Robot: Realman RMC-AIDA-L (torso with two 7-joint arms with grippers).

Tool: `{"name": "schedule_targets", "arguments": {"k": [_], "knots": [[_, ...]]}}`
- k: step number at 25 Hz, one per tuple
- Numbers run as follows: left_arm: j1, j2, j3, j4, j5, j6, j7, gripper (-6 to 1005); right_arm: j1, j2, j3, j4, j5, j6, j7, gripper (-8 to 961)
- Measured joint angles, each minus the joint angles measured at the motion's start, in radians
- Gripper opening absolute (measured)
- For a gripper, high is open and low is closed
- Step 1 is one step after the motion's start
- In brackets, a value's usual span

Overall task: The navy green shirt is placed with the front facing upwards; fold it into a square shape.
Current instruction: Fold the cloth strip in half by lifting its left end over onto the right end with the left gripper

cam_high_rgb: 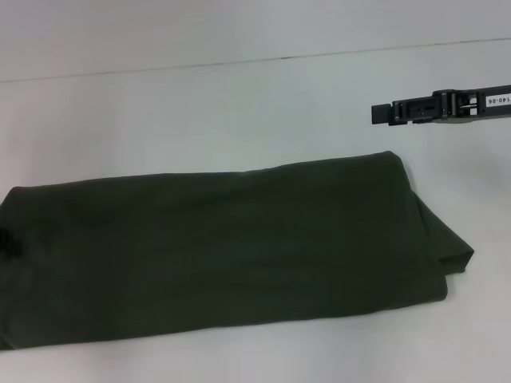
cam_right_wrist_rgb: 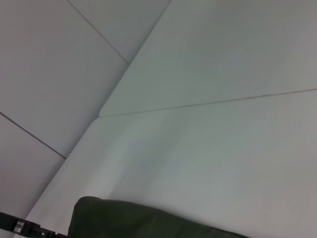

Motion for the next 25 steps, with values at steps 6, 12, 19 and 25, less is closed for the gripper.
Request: {"name": "schedule_targets", "arguments": {"k": [6, 12, 19, 25], "knots": [[-0.004, 0.004, 0.001, 0.016, 0.012, -0.009, -0.006, 778, 0.000, -0.001, 0.004, 0.000, 0.000, 0.001, 0.000, 641], [-0.006, 0.004, 0.001, 0.024, 0.025, -0.020, -0.011, 778, 0.000, -0.002, 0.004, 0.002, 0.000, 0.004, 0.000, 641], [-0.006, 0.000, 0.001, 0.029, 0.026, -0.020, -0.012, 779, 0.000, -0.003, 0.003, 0.005, 0.000, 0.005, 0.000, 641], [-0.008, 0.000, 0.001, 0.051, 0.027, -0.030, -0.012, 779, 0.000, -0.005, 0.003, 0.007, 0.000, 0.008, 0.000, 641]]}}
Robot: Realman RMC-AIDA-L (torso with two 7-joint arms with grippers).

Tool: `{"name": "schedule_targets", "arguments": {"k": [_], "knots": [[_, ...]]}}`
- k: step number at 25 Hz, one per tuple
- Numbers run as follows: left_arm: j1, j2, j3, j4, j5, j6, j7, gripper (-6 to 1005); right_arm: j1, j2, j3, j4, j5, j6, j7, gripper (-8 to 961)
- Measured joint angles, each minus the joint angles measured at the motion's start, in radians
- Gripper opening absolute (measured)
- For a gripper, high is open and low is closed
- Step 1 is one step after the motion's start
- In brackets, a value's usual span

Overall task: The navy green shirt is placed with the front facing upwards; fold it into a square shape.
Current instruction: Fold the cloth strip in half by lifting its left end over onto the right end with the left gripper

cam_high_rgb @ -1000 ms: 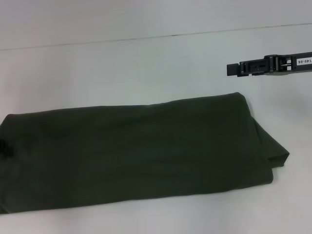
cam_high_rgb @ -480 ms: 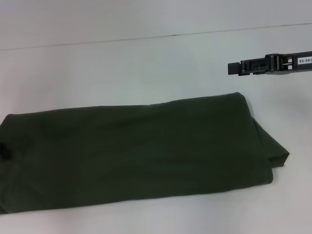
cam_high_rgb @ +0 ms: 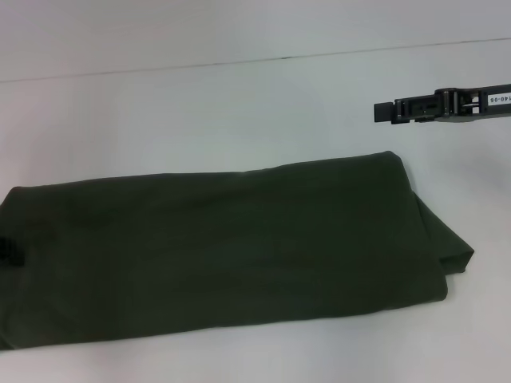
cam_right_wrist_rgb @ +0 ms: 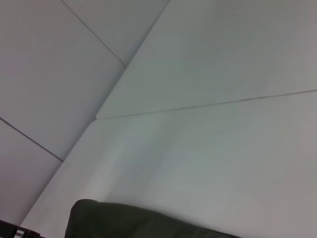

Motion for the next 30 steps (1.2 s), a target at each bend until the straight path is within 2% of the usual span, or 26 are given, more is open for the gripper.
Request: {"name": "schedule_targets", "arguments": {"k": [22, 30], "knots": [[-0.034, -0.016, 0.000, 0.041, -0.006, -0.004, 0.007, 779, -0.007, 0.000, 0.002, 0.001, 0.000, 0.000, 0.000, 641], [-0.034, -0.014, 0.000, 0.040, -0.004, 0.000, 0.003, 779, -0.008, -0.001, 0.003, 0.001, 0.001, 0.000, 0.000, 641]]}}
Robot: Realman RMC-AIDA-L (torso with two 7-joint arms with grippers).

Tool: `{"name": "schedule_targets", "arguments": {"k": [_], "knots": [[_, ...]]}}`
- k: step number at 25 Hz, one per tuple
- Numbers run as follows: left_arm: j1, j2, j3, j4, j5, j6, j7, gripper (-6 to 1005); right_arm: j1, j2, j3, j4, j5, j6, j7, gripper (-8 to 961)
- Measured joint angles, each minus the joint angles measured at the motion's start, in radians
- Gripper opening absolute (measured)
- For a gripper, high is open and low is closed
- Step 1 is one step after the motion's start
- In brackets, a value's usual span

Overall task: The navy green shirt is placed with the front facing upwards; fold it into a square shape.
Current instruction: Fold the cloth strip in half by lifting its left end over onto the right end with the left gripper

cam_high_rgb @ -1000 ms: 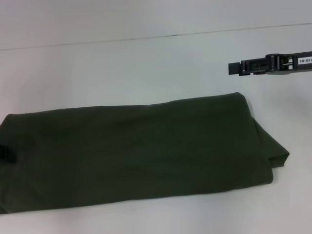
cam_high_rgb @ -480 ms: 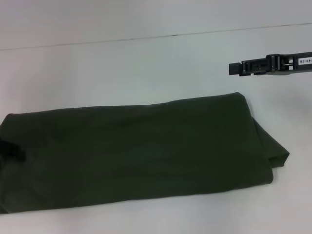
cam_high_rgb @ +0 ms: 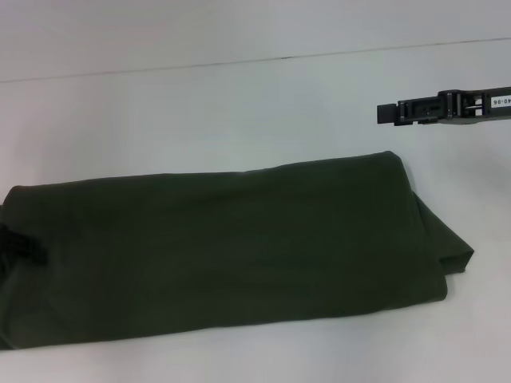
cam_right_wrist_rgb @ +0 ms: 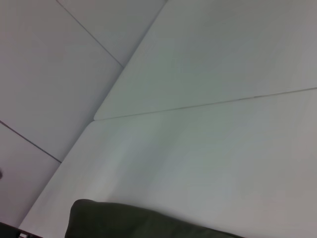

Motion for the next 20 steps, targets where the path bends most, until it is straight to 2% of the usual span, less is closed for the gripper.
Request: {"name": "schedule_targets", "arguments": {"k": [6, 20], "knots": [[0.011, 0.003, -0.003, -0.044, 0.003, 0.006, -0.016, 779, -0.003, 0.001, 0.000, 0.001, 0.004, -0.003, 0.000, 640], [0.018, 0.006, -0.006, -0.055, 0.047, -0.014, -0.046, 761, 0.000, 0.001, 0.000, 0.002, 0.005, -0.002, 0.001, 640]]}}
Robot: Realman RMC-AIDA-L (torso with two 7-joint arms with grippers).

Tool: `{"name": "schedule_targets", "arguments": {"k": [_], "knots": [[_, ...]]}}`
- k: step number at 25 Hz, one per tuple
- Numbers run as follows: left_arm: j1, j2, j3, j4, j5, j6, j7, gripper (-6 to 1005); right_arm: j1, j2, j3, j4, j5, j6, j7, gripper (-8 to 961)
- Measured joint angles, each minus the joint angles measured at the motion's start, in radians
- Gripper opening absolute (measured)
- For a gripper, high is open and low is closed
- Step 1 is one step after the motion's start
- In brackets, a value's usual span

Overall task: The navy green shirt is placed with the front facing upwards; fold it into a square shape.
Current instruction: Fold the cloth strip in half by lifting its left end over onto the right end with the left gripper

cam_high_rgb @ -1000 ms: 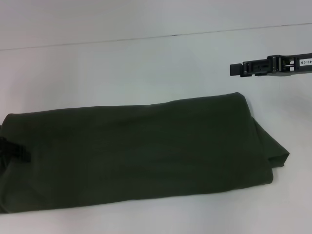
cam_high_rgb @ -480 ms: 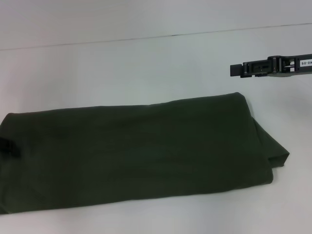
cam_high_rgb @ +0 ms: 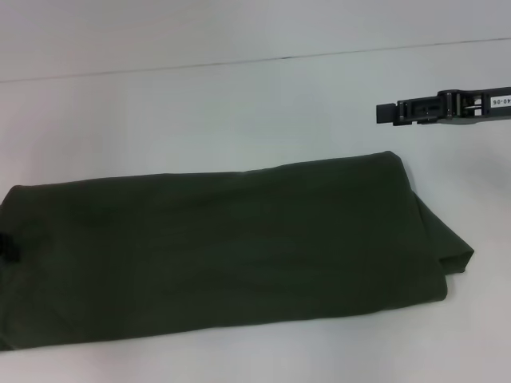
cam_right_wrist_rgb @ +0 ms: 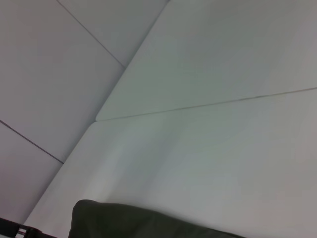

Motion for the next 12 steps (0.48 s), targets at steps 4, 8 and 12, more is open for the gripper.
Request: {"name": "schedule_targets", "arguments": {"k": [4, 8, 12], "knots": [[0.002, 0.001, 0.004, -0.009, 0.011, -0.010, -0.018, 755, 0.000, 0.000, 0.000, 0.000, 0.000, 0.000, 0.000, 640], [0.002, 0.001, 0.006, -0.010, 0.012, -0.013, -0.021, 748, -0.002, 0.000, 0.000, 0.000, 0.000, 0.001, 0.000, 640], [0.001, 0.001, 0.006, -0.010, 0.013, -0.013, -0.022, 741, -0.002, 0.000, 0.000, 0.000, 0.000, 0.002, 0.000, 640]]}}
